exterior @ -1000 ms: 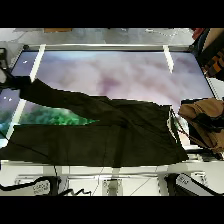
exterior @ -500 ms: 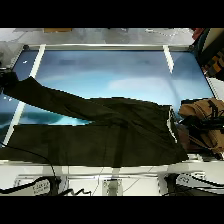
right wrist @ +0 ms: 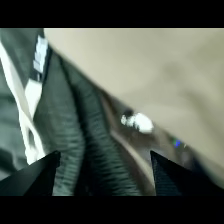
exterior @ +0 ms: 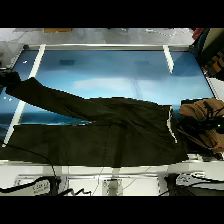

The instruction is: Fold the clothes and pants, and hang the long-sleeved shirts on hangers.

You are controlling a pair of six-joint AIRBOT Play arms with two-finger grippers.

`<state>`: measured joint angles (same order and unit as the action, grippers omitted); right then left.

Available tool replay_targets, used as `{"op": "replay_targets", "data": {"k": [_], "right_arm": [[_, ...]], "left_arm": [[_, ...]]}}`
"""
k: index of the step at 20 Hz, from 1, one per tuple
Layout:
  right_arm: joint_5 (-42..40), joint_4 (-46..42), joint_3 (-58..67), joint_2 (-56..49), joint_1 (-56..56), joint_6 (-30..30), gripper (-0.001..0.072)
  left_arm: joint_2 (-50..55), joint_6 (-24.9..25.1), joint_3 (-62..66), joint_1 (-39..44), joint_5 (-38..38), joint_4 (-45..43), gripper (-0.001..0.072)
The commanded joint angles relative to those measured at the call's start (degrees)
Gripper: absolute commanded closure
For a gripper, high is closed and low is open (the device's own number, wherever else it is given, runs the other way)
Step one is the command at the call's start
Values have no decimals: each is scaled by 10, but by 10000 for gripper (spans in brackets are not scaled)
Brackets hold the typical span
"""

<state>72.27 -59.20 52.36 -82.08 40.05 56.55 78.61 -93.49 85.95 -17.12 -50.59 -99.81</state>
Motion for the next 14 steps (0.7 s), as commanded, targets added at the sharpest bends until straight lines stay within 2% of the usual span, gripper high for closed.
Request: {"op": "replay_targets", "data": {"k": [1,6,10,11,12,14], "right_arm": [[62,37,0,-51,-28,-39,97],[-19,80,0,-72,-67,-53,91],[0,99,0,-72,-92,-83,104],[2,98,0,-72,-97,-87,143],[-3,98,0,-72,-101,-94,222],[-42,100,0,-72,-109,-98,460]], "left_arm": [[5,0,0,9,0,0,688],[7,0,0,15,0,0,688],[7,0,0,16,0,0,688],[7,0,0,16,0,0,688],[7,0,0,16,0,0,688],[7,0,0,16,1,0,688]]}}
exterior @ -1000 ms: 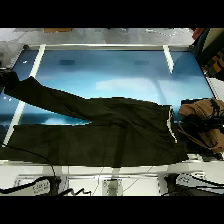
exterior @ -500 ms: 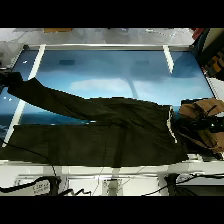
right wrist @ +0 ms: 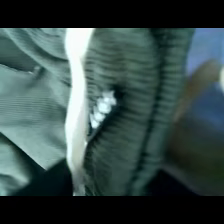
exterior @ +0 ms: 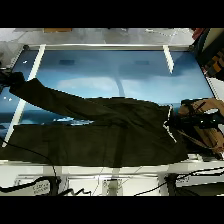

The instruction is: Fold the clothes and pants, and hang the long-sleeved shirts on hangers.

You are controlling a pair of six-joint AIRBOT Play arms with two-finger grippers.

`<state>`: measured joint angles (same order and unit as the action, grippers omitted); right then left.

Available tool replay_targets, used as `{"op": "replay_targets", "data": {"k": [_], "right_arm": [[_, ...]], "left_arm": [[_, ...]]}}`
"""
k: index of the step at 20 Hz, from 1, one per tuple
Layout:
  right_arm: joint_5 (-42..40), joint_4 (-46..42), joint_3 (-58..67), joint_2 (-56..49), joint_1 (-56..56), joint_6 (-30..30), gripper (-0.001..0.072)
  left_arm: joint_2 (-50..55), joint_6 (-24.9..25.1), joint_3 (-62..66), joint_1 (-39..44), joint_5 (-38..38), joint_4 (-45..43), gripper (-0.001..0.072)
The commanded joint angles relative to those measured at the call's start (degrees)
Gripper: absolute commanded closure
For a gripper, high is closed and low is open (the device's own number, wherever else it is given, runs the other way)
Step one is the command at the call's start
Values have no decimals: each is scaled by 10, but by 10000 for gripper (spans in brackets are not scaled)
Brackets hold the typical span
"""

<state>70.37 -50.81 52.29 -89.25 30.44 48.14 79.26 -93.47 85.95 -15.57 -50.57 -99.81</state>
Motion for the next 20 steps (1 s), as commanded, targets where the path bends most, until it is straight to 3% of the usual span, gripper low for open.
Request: {"op": "replay_targets", "data": {"k": [1,2,8,13,14,16,20], "right_arm": [[-43,23,1,0,-17,-14,612],[-57,31,1,1,-17,-14,664],[-114,25,1,51,-15,-14,665],[-125,24,1,82,-15,-13,665],[-125,24,1,82,-15,-13,664],[-125,25,1,82,-16,-13,665],[-125,24,1,82,-16,-14,664]], "left_arm": [[0,0,1,0,2,0,688],[0,0,1,0,7,0,688],[-28,0,1,-3,109,-7,688],[20,0,0,-3,35,-7,687],[39,0,0,-2,24,-7,596],[74,-1,0,-2,5,-4,-13],[104,-11,0,-2,28,59,9]]}}
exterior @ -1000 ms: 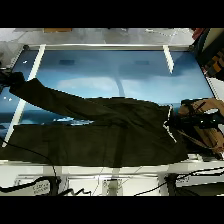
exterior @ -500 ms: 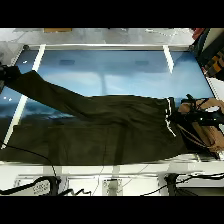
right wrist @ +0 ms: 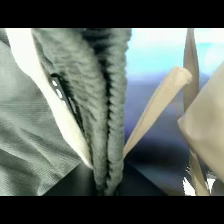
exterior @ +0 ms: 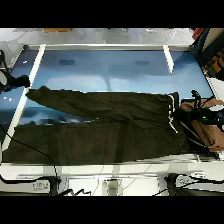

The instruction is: Fold the clothes and pants, and hang the long-sleeved shirts on hangers.

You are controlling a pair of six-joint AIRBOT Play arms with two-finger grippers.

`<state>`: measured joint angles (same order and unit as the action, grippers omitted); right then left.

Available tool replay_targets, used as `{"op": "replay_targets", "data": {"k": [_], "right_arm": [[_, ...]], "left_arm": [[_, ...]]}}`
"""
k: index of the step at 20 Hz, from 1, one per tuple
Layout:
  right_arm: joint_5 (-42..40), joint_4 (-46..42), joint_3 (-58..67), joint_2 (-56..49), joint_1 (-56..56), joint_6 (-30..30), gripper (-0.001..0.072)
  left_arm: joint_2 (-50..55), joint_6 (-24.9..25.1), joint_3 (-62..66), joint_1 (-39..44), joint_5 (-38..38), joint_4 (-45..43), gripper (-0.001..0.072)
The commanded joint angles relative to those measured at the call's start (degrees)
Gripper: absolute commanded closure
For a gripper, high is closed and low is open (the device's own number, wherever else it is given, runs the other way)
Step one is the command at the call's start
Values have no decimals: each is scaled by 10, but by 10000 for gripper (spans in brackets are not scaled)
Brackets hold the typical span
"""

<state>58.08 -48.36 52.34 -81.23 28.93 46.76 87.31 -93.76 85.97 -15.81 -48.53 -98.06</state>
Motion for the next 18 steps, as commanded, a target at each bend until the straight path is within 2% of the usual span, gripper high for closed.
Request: {"op": "replay_targets", "data": {"k": [1,5,8,10,13,16,17,18], "right_arm": [[-2,0,0,2,0,0,664],[-3,0,0,2,0,0,664],[-3,0,0,2,0,0,664],[-3,0,0,2,0,0,664],[-3,0,0,2,0,0,664],[-3,-1,0,2,0,0,664],[-3,-1,0,2,0,0,664],[-4,-1,0,2,0,0,664]], "left_arm": [[31,-24,0,1,25,65,9],[80,-90,0,11,54,101,9],[134,-96,13,36,60,103,9],[180,-108,54,52,61,100,9],[250,-153,133,61,58,96,10],[299,-231,203,60,18,36,32],[309,-247,218,60,4,10,33],[316,-248,227,60,1,3,66]]}}
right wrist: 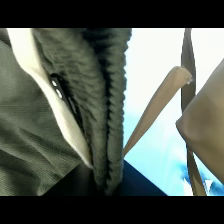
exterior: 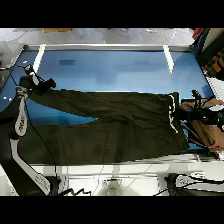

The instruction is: Fold the clothes and pants, and hang the long-sleeved shirts on hangers.

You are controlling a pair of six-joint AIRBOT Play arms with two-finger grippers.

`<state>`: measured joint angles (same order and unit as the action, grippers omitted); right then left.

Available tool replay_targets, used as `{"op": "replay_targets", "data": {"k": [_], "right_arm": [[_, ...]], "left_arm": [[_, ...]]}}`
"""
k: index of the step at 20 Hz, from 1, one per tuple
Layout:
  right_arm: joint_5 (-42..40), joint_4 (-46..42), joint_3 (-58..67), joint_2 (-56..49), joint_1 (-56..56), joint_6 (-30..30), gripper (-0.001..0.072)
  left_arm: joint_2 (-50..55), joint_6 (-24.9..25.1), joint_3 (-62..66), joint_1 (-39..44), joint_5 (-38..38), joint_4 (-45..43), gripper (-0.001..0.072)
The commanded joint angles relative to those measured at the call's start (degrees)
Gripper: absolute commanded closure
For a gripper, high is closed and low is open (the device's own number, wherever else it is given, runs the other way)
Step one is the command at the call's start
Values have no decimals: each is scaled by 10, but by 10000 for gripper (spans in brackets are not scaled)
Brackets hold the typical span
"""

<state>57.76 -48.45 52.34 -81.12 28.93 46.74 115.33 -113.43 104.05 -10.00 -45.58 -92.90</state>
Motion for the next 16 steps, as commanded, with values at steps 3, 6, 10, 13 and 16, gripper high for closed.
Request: {"op": "replay_targets", "data": {"k": [3,6,10,13,16], "right_arm": [[-4,0,0,0,0,0,664],[-3,0,0,0,0,0,664],[-3,0,0,0,0,0,664],[-4,2,0,0,0,0,664],[-30,16,0,0,0,9,664]], "left_arm": [[46,-52,51,2,-27,-56,174],[45,-51,51,-1,-27,-56,594],[23,-42,61,-1,-16,-62,689],[-4,-42,98,-2,-15,-66,689],[-53,10,133,-1,-1,-65,689]]}}
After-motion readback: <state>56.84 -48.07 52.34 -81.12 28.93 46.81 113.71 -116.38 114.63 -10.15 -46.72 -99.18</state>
